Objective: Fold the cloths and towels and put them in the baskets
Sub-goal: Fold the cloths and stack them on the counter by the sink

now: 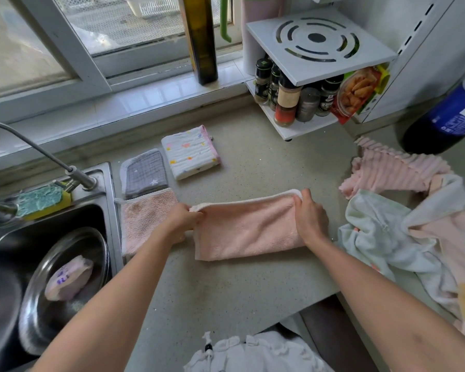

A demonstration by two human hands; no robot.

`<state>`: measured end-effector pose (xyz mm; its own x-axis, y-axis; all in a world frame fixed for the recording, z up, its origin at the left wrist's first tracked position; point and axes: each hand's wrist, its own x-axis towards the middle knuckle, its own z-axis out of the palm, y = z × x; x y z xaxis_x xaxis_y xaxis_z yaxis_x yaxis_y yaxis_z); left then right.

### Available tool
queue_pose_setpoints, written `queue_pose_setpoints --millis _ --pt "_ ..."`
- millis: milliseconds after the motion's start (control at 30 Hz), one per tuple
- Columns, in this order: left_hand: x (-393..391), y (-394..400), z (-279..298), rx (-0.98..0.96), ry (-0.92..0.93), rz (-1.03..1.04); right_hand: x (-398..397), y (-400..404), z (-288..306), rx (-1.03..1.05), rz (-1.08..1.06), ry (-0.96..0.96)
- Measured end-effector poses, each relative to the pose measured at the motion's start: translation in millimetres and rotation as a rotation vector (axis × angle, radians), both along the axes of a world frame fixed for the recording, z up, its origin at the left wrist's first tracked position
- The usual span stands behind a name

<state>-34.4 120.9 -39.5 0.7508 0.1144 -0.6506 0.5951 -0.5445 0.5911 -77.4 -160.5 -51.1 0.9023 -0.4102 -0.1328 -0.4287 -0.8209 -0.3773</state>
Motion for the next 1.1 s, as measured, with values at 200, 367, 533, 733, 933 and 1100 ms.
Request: queue_pose_setpoints --millis 200,367,533,733,933,1100 --pt "-14.1 -35.5 10.3 0.174 -0.379 0.14 -4.5 -11.4 7.6 -0.095 0.031 0.019" --pt "-20.5 -48.1 5.2 0.467 -0.514 -0.265 -9.3 -17.8 7.9 -0.212 0.085 0.053" --pt "-21.2 -47.1 2.9 0.529 -0.514 -0.26 -2.2 -22.3 6.5 -0.177 0.092 0.059" --pt "-14.4 -53.9 -10.4 0.531 -0.451 -0.255 4.9 -30.7 -4.8 -0.137 0.038 0.088" --pt "-8.1 -53.3 -16.5 0.605 -0.444 -0.204 9.6 -34.8 -18.0 -0.241 0.087 -0.04" --pt "-20.4 -69.6 -39.3 0.557 -0.78 -0.559 4.9 18.5 -37.2 -0.096 0.434 -0.219"
